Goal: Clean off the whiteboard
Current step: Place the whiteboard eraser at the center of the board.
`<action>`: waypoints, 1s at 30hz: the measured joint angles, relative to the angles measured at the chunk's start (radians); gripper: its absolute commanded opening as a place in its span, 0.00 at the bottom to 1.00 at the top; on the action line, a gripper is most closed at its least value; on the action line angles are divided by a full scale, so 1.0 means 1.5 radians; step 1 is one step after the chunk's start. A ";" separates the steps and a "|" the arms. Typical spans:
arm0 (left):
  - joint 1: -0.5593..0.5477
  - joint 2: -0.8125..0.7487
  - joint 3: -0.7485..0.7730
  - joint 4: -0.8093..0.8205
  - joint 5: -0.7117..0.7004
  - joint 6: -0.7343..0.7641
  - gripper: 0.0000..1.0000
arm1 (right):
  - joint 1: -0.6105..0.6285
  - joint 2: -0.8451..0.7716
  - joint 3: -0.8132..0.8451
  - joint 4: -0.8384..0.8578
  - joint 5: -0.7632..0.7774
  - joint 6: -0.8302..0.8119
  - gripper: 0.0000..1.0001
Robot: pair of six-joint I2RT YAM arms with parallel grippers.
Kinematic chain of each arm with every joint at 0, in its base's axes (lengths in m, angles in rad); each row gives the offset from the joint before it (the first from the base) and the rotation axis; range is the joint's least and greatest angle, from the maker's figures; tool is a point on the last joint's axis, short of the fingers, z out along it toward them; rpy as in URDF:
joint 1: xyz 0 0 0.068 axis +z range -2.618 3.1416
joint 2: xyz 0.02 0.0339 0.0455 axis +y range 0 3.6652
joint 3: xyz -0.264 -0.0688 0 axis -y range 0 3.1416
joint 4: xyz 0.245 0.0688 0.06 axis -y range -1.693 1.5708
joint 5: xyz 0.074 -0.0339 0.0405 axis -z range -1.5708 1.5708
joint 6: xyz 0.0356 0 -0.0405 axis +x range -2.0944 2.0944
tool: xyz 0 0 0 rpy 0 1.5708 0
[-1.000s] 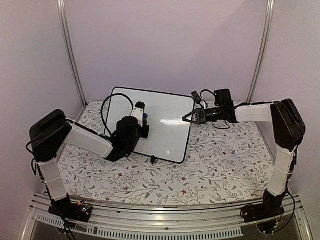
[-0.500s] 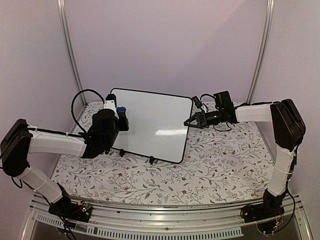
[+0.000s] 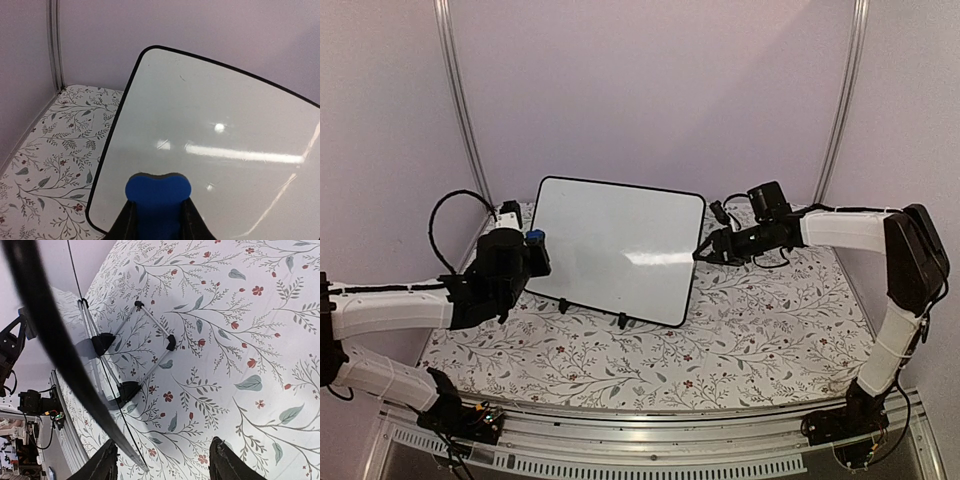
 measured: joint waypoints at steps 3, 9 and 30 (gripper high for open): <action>0.009 -0.039 -0.010 -0.060 -0.002 -0.040 0.01 | 0.002 -0.052 -0.032 -0.011 0.054 0.015 0.63; 0.040 -0.060 -0.005 -0.215 -0.002 -0.138 0.45 | 0.002 -0.145 -0.073 -0.014 0.128 0.043 0.65; 0.190 -0.091 -0.130 -0.413 0.138 -0.420 1.00 | 0.116 -0.224 -0.123 0.019 0.135 0.057 0.65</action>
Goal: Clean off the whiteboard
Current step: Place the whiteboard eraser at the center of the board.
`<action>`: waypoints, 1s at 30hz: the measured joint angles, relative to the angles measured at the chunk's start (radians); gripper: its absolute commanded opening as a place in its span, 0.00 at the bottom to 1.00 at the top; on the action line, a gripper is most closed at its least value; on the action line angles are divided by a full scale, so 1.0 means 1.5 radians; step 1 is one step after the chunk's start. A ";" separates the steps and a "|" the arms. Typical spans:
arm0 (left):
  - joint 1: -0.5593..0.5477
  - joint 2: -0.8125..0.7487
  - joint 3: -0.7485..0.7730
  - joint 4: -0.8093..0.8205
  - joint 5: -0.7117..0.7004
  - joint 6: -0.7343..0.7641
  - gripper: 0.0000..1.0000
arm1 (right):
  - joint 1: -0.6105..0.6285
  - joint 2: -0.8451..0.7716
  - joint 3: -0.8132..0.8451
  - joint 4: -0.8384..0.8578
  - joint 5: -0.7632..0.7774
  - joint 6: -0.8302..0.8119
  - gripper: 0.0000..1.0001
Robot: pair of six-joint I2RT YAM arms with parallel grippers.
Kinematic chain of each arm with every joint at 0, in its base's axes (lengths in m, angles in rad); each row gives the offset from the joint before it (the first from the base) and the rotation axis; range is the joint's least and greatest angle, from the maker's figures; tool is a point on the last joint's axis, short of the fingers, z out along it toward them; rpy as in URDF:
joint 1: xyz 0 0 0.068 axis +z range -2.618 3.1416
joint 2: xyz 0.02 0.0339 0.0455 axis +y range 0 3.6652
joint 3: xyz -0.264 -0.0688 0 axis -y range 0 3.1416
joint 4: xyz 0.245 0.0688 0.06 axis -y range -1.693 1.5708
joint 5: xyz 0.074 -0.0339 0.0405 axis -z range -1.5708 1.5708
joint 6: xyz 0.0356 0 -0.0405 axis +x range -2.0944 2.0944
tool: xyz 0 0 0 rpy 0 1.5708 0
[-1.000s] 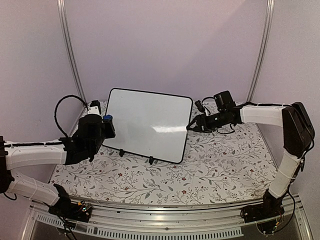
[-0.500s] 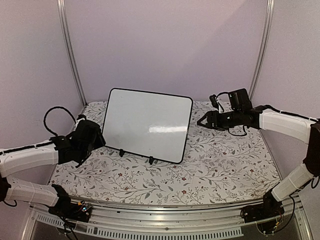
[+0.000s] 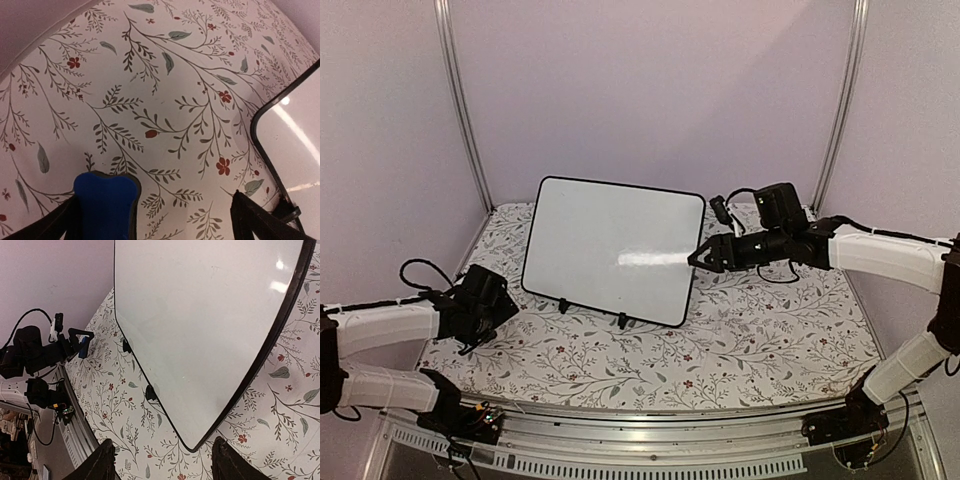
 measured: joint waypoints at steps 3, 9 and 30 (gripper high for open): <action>0.030 0.035 -0.007 0.026 0.025 -0.009 1.00 | 0.011 0.016 0.009 0.006 -0.004 -0.003 0.64; 0.053 0.150 0.015 0.077 0.046 -0.009 0.99 | 0.021 0.046 0.027 0.014 -0.009 -0.007 0.64; 0.056 -0.060 -0.039 0.227 0.045 0.003 0.99 | 0.074 0.177 0.136 0.009 -0.009 -0.019 0.62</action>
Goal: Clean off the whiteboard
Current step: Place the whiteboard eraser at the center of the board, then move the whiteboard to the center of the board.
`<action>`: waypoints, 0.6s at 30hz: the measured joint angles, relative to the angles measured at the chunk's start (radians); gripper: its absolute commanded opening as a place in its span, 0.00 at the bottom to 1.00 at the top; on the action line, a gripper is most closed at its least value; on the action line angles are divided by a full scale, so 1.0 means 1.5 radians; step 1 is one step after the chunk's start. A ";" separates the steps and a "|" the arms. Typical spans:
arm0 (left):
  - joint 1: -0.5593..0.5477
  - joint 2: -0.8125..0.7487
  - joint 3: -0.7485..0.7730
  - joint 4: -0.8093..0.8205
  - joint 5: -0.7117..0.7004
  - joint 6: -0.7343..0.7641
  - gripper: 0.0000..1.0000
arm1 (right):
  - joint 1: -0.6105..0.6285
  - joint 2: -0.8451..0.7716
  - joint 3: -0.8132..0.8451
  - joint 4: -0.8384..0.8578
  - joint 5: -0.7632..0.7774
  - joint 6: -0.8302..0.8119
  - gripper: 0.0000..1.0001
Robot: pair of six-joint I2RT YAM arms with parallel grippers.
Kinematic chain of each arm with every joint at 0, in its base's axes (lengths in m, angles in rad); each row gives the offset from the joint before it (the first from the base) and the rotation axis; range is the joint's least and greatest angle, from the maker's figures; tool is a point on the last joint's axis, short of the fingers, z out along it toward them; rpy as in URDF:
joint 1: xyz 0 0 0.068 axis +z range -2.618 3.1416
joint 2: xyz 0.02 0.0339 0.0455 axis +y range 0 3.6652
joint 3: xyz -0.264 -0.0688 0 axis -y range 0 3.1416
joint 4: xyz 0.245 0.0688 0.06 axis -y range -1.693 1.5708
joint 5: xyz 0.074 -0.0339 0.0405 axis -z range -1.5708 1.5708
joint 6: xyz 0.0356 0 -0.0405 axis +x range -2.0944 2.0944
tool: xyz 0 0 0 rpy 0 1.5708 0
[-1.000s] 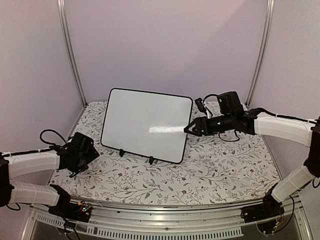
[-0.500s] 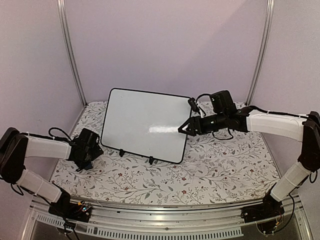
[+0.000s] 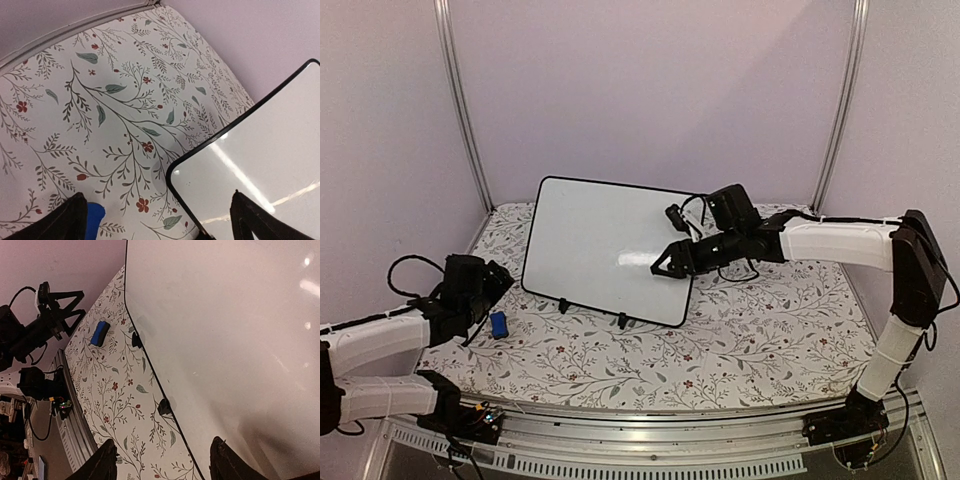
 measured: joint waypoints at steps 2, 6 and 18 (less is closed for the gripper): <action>0.000 -0.004 0.001 -0.006 -0.004 0.001 0.99 | 0.011 0.018 0.013 -0.004 0.009 0.001 0.61; 0.000 -0.008 -0.002 -0.032 -0.006 -0.003 0.98 | 0.040 0.060 0.048 -0.024 0.056 0.006 0.54; 0.000 -0.111 -0.026 -0.055 -0.005 -0.005 0.97 | 0.144 0.134 0.114 -0.073 0.232 0.058 0.52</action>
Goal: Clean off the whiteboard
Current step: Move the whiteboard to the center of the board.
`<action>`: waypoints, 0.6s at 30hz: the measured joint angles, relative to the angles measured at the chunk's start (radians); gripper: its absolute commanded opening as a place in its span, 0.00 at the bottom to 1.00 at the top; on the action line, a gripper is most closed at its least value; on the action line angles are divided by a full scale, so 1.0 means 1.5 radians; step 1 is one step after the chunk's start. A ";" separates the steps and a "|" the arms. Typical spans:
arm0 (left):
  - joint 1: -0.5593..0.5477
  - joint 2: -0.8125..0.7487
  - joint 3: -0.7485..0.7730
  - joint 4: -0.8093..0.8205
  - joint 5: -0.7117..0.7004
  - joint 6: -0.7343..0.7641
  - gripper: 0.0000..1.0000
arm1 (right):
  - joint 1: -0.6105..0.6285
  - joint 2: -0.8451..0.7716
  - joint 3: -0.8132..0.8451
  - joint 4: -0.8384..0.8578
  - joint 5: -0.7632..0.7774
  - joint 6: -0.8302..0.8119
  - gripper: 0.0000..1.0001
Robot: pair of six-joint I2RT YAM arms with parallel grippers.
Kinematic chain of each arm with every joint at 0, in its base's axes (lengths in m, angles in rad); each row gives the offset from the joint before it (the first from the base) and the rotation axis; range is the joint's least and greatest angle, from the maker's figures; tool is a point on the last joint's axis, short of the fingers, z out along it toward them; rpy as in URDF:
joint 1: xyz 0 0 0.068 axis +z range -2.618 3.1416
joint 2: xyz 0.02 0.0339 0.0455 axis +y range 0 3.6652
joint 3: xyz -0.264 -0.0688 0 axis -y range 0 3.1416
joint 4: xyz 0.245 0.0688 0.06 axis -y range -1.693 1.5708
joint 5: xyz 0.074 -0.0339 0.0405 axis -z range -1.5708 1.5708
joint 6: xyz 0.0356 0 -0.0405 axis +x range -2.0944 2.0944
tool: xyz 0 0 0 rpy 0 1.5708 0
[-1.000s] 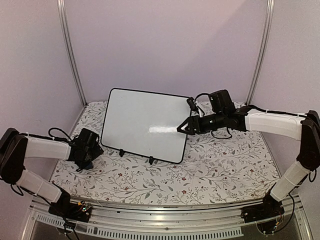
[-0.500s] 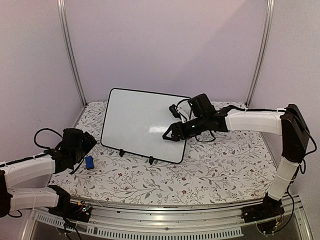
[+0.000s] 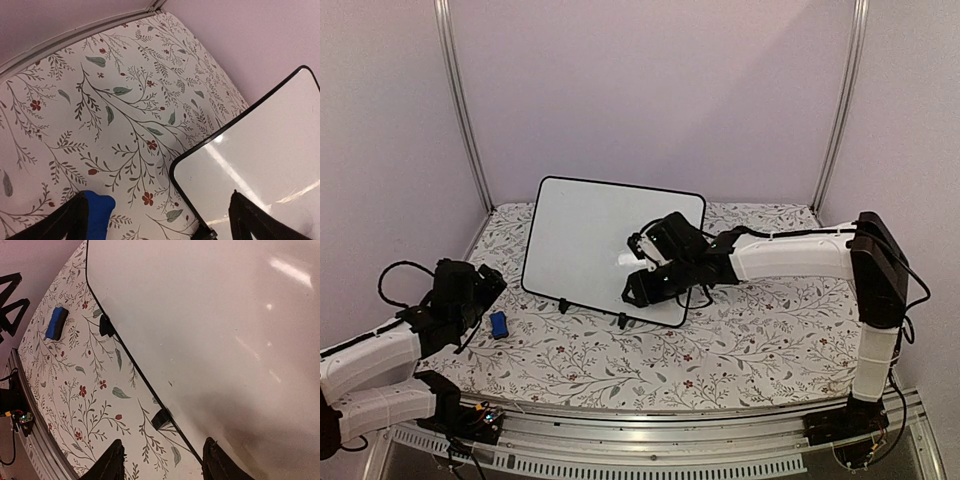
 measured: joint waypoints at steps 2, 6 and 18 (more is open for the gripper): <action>0.000 0.000 0.000 -0.007 0.001 0.000 0.97 | 0.020 0.017 0.014 0.000 0.015 0.011 0.52; 0.000 -0.001 0.002 -0.024 0.008 0.000 0.97 | 0.047 0.054 0.026 -0.006 0.037 0.040 0.52; -0.001 -0.080 0.007 -0.082 0.026 0.003 0.97 | 0.060 0.130 0.090 -0.042 0.101 0.113 0.49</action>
